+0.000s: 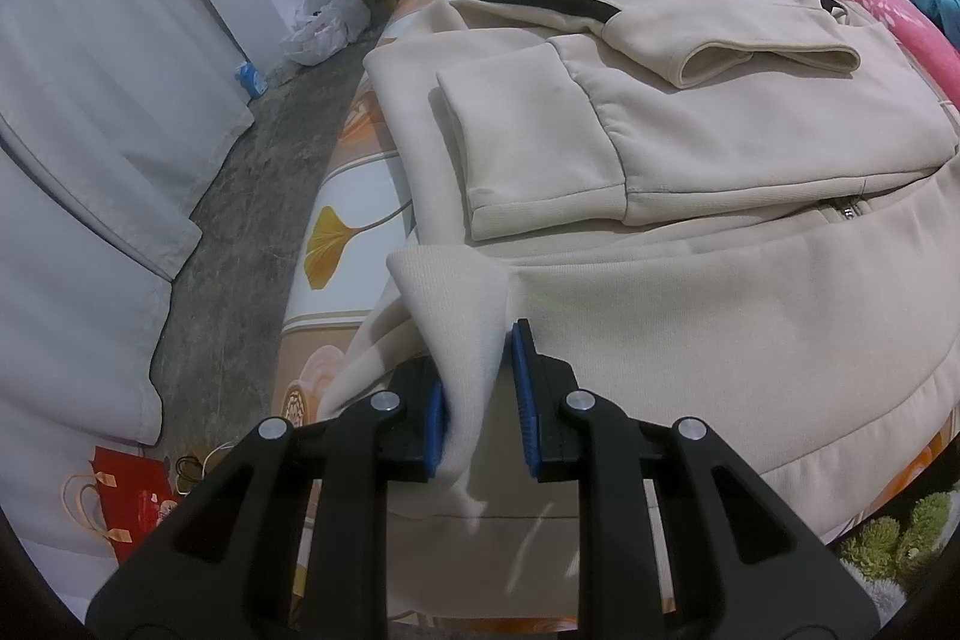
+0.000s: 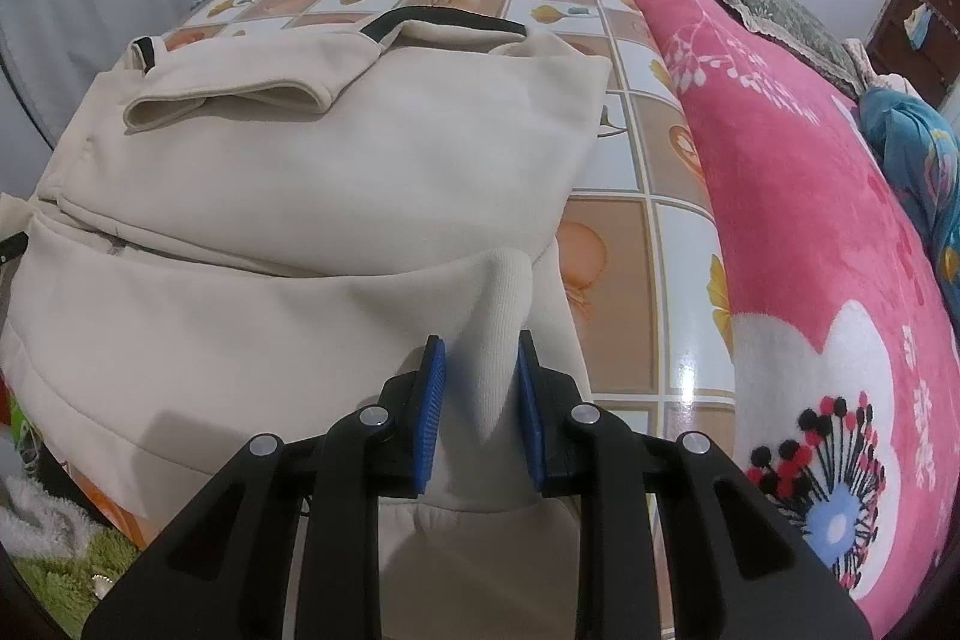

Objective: Fold large clothes
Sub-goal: 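Hold the hem edge with both tools closed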

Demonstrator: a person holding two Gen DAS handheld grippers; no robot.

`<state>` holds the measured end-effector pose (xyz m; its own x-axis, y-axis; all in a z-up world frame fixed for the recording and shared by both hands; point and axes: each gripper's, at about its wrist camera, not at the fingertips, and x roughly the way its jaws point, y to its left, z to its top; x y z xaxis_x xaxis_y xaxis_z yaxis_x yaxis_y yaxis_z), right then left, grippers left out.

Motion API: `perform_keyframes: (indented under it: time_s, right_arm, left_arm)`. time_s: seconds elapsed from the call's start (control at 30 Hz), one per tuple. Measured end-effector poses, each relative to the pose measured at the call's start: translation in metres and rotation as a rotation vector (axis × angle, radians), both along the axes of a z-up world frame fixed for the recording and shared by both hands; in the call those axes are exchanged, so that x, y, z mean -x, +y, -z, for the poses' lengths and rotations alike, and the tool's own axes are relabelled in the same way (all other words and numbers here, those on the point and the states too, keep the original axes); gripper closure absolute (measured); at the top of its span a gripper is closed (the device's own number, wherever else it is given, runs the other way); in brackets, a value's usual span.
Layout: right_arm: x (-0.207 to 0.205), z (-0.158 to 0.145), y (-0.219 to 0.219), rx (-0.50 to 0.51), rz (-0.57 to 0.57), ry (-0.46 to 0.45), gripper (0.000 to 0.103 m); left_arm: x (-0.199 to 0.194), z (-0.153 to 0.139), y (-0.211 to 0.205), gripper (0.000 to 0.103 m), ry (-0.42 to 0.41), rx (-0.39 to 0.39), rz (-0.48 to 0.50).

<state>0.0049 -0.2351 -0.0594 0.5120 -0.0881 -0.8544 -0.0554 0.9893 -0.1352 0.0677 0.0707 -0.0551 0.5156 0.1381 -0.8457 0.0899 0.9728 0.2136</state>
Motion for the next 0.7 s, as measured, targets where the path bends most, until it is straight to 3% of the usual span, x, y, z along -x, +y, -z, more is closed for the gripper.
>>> perform_keyframes:
  time_s: [0.7]
  right_arm:
    - [-0.0022,0.0014,0.0013,0.020,-0.008,0.009,0.080]
  left_arm:
    - [-0.0001,0.0001,0.0009,0.083,0.001,0.002,0.000]
